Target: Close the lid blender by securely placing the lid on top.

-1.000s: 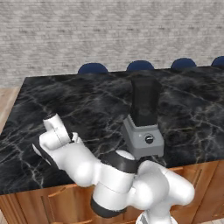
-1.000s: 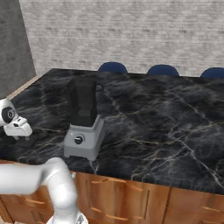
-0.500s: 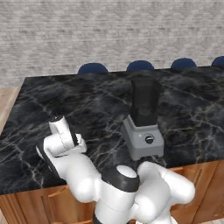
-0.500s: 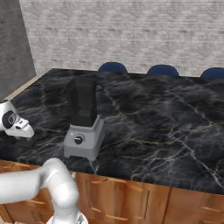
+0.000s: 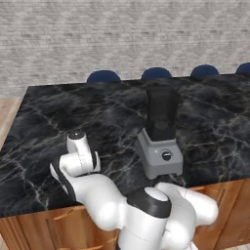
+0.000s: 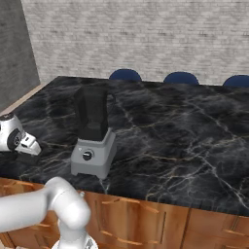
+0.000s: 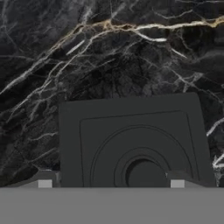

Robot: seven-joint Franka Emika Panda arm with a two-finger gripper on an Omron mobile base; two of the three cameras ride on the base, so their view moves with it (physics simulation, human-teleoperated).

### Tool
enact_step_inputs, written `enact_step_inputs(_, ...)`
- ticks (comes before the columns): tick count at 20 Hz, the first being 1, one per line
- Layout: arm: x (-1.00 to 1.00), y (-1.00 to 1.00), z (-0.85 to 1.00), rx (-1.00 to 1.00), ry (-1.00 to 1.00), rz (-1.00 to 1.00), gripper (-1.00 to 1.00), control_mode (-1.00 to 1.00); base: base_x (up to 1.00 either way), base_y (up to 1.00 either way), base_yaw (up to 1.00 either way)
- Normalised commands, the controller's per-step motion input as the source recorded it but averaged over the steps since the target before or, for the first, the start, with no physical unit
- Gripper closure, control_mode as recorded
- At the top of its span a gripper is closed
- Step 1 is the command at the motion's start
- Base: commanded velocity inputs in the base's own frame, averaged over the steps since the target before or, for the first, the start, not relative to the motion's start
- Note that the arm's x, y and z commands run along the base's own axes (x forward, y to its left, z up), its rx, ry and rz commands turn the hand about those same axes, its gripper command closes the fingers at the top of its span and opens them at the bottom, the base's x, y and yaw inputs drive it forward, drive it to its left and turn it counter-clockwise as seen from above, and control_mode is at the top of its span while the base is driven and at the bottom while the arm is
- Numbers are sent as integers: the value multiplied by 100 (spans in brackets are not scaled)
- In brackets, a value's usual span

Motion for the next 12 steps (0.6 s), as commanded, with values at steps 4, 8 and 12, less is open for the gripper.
enact_step_inputs(4, 0, 5, 71, -4, 0, 0, 100, -100, 0, 0, 0)
enact_step_inputs(8, 0, 2, 77, -6, 0, 0, 100, -100, 0, 0, 0)
enact_step_inputs(12, -11, 0, 83, -5, -3, 0, 100, -100, 0, 0, 0)
